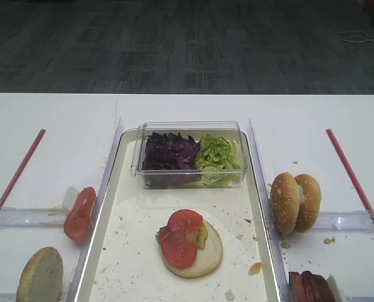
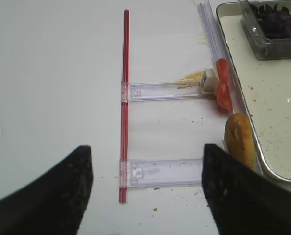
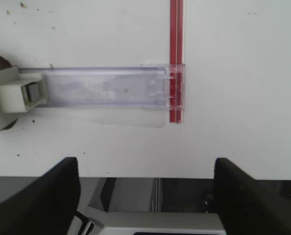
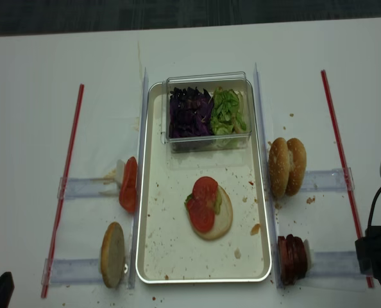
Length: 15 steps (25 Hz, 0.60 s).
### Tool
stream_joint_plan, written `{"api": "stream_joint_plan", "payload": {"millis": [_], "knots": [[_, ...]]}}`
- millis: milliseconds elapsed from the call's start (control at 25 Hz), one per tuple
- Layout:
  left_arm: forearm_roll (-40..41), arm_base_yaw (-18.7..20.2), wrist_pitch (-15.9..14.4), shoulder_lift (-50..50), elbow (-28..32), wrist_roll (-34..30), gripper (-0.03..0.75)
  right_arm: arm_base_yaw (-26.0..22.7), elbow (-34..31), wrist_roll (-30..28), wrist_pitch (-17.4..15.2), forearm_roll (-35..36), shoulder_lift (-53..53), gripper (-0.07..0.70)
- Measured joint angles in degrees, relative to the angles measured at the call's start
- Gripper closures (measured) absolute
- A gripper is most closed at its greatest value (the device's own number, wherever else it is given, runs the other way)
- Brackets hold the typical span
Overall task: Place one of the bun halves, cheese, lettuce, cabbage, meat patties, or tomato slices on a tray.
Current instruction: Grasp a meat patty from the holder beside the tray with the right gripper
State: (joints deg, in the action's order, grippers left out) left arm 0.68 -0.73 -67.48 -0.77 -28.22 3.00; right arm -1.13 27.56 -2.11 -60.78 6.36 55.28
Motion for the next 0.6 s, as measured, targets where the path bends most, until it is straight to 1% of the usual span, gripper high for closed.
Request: {"api": "stream_joint_plan", "payload": {"millis": [120,240,320,600], "knots": [[0.0,0.0,0.0,0.0,0.0,0.0,0.242,0.0,0.0,0.1,0.5,2.0,0.0,0.041],[0.0,0.0,0.0,0.0,0.0,0.0,0.242,2.0,0.1,0.8,1.5,2.7,0.0,0.057],[0.0,0.0,0.0,0.0,0.0,0.0,0.242,4.8,0.7,2.1,2.1,2.7,0.0,0.070],[0.0,0.0,0.0,0.0,0.0,0.0,0.242,17.0,3.8,11.9,3.5,2.5,1.7,0.076]]}}
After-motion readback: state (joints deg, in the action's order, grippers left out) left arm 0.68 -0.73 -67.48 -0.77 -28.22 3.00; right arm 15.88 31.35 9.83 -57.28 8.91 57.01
